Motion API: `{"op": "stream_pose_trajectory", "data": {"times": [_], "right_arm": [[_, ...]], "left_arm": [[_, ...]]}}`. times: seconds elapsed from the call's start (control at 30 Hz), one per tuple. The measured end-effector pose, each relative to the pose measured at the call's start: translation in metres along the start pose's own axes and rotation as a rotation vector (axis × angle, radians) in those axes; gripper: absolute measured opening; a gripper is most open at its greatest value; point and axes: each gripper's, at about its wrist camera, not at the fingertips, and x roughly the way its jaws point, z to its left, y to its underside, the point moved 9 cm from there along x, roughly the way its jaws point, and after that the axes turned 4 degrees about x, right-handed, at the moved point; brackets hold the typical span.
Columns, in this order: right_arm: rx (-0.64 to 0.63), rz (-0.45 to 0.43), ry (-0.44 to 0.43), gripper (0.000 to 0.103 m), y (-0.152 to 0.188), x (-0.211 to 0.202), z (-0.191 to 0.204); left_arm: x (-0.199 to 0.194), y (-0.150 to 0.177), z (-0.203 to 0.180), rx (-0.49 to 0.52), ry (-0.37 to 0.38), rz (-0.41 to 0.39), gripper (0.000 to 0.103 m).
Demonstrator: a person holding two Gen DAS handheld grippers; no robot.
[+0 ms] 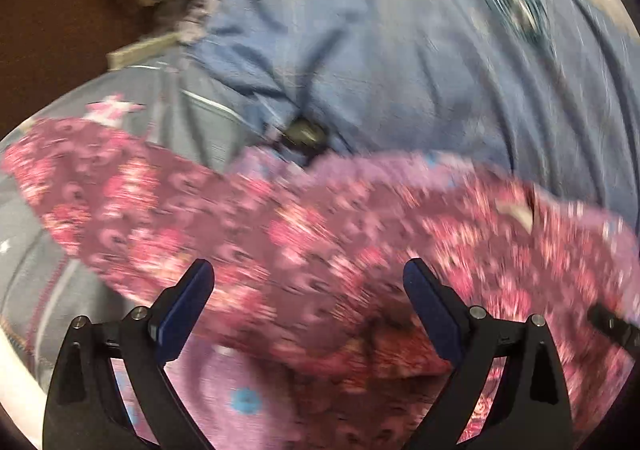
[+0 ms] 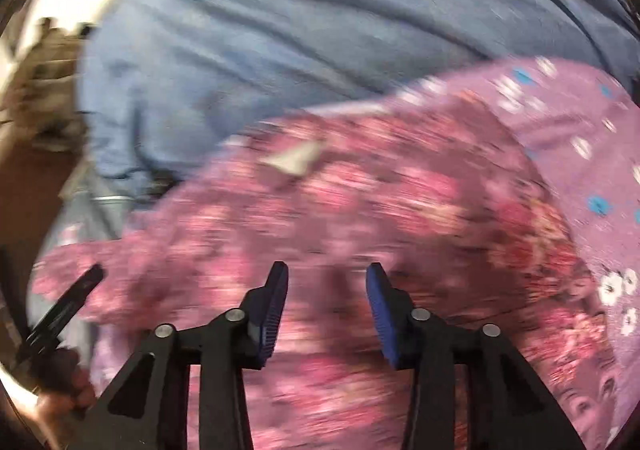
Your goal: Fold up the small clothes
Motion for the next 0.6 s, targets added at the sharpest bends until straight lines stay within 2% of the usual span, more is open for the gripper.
{"op": "stream_pose_trajectory", "data": {"times": [0.07,0.13,0.17,0.23,0.33,0.4,0.5,0.6], "right_arm": [[0.013,0.05,0.111,0.034,0.006,0.02,-0.026],[-0.036,0.011,0.124,0.036,0.001,0.012,-0.02],[-0.069,0.011,0.134,0.038,0.001,0.008,-0.013],[-0.143,-0.047,0.147,0.038,-0.001,-0.009,0.003],[-0.229,-0.097,0.19,0.037,0.001,-0.026,0.02],[-0.29,-0.121,0.229,0.041,0.002,-0.037,0.032],[-0.327,-0.153,0.249,0.044,0.0,-0.045,0.044],[-0.34,-0.19,0.289,0.045,-0.002,-0.059,0.041]], "left_arm": [[0.025,0.016,-0.018,0.062,-0.016,0.113,0.096],[0.042,0.029,-0.027,0.099,-0.054,0.185,0.096],[0.043,0.029,-0.03,0.11,-0.077,0.177,0.096],[0.032,0.02,-0.033,0.118,-0.09,0.119,0.096],[0.004,0.003,-0.04,0.087,-0.047,0.008,0.096],[-0.01,-0.004,-0.044,0.055,-0.009,-0.042,0.096],[-0.016,-0.008,-0.053,0.059,0.005,-0.076,0.096],[-0.012,-0.007,-0.06,0.083,0.006,-0.072,0.096]]}}
